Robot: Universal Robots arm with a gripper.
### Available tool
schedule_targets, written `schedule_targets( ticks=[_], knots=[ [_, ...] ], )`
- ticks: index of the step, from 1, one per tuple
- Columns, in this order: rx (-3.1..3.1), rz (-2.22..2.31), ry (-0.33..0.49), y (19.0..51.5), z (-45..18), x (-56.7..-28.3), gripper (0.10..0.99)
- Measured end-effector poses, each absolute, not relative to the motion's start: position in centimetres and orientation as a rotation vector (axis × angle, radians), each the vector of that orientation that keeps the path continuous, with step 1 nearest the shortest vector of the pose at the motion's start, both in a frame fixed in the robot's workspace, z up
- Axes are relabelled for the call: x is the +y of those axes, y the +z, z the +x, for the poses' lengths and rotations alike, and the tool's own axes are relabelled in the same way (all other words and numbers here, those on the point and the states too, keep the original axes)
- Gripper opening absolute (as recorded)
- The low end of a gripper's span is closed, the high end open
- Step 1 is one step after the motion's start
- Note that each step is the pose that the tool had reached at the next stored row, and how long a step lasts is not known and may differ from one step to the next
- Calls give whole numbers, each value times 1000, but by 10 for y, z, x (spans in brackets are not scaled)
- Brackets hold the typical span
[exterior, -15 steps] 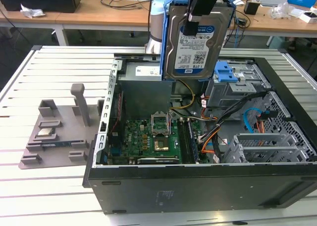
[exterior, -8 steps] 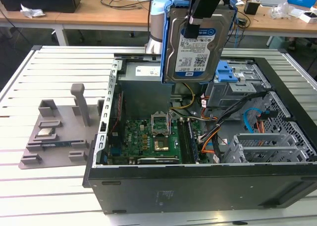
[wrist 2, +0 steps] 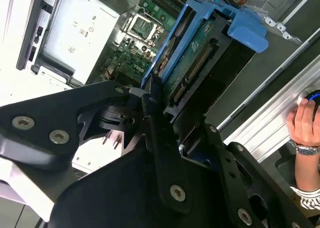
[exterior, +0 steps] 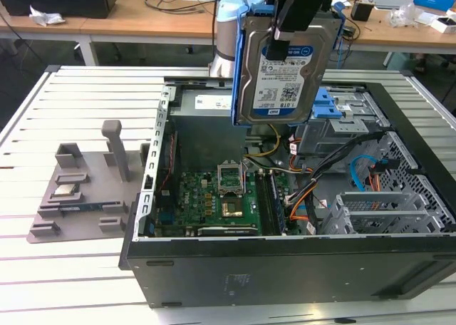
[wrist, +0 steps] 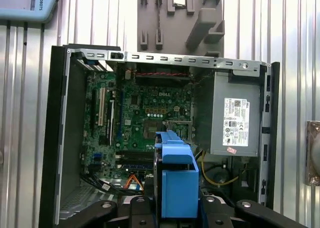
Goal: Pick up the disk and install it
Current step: 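Pick up the disk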
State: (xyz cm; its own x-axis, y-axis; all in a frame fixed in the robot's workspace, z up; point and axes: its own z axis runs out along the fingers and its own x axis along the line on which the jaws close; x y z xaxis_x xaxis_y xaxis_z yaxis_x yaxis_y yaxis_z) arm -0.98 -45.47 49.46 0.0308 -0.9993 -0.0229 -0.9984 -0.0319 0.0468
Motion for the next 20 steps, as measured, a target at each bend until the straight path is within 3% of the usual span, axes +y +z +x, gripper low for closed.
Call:
schedule_targets(
  ticks=[17, 20],
  knots=[
    [-2173, 2243, -77, 493, -10, -480, 369],
    [-2173, 2243, -77, 492, -10, -511, 369]
  ],
)
